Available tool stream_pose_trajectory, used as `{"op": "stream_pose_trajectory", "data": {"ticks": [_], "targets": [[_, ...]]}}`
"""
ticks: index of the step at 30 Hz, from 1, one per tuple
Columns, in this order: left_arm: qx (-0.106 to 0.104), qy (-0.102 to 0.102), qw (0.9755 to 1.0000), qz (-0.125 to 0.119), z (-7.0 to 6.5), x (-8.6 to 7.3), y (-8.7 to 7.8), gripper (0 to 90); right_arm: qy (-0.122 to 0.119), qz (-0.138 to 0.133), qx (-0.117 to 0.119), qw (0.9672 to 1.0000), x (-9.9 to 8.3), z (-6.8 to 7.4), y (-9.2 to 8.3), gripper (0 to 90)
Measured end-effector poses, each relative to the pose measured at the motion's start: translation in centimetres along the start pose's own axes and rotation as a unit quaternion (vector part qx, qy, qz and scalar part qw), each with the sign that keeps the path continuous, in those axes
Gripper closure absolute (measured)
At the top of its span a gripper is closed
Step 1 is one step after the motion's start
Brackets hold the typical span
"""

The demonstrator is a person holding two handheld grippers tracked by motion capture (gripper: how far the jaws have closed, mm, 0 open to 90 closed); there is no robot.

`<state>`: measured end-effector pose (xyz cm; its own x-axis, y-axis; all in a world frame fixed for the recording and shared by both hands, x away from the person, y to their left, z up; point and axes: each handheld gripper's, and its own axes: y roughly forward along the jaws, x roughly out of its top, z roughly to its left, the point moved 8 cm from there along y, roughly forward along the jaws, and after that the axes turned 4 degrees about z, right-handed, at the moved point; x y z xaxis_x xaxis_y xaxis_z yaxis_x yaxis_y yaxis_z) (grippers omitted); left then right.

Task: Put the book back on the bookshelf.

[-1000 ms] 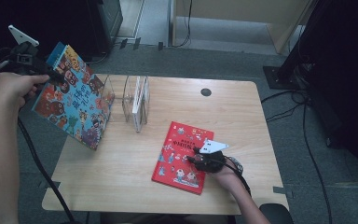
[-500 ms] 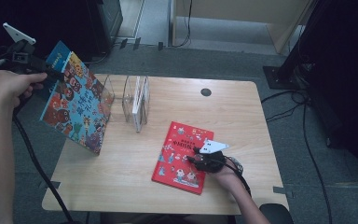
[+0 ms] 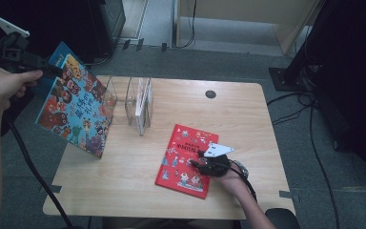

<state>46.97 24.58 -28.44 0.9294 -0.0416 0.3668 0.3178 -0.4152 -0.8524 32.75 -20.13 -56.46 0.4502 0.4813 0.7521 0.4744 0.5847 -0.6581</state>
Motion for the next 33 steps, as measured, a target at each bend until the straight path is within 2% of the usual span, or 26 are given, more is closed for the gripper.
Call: {"op": "stream_pose_trajectory", "data": {"ticks": [2, 4, 6, 9, 13, 19, 22, 24, 28, 31, 33], "targets": [[0.002, 0.007, 1.0000, -0.002, -0.4, -0.3, 0.3, 61.8, 0.002, -0.001, 0.002, 1.0000, 0.0, 0.0, 0.0, 50.6], [-0.012, 0.015, 0.9998, 0.000, -1.1, -0.8, 0.8, 63.3, 0.013, -0.004, 0.003, 0.9999, 0.0, 0.0, 0.0, 50.4], [-0.014, 0.024, 0.9996, 0.001, -1.9, -1.4, 1.4, 63.0, 0.023, -0.003, 0.009, 0.9997, 0.1, 0.0, 0.0, 50.4], [-0.007, 0.040, 0.9991, 0.010, -2.6, -2.1, 2.2, 62.0, 0.016, -0.002, 0.006, 0.9998, 0.1, -0.1, 0.0, 50.4], [-0.012, 0.047, 0.9987, 0.015, -3.4, -2.8, 3.3, 59.9, 0.015, 0.000, 0.005, 0.9999, 0.0, 0.0, -0.1, 49.9], [-0.036, 0.061, 0.9972, 0.025, -4.6, -4.4, 5.9, 54.8, 0.024, 0.003, 0.003, 0.9997, 0.0, -0.3, -0.2, 50.4], [-0.046, 0.079, 0.9954, 0.028, -5.1, -5.6, 7.4, 55.2, 0.026, 0.002, 0.002, 0.9997, 0.0, -0.4, -0.3, 51.0], [-0.043, 0.089, 0.9944, 0.036, -5.3, -6.3, 8.4, 54.6, 0.029, 0.003, 0.003, 0.9996, 0.0, -0.4, -0.3, 51.0], [-0.044, 0.099, 0.9932, 0.041, -5.9, -7.4, 10.1, 53.8, 0.032, 0.004, 0.001, 0.9995, 0.0, -0.5, -0.3, 51.1], [-0.062, 0.101, 0.9922, 0.040, -6.6, -8.1, 10.9, 52.5, 0.032, 0.006, -0.001, 0.9995, -0.1, -0.6, -0.4, 51.5], [-0.055, 0.115, 0.9908, 0.045, -7.1, -8.6, 11.6, 52.4, 0.033, 0.007, -0.002, 0.9994, -0.1, -0.7, -0.5, 51.8]]}}
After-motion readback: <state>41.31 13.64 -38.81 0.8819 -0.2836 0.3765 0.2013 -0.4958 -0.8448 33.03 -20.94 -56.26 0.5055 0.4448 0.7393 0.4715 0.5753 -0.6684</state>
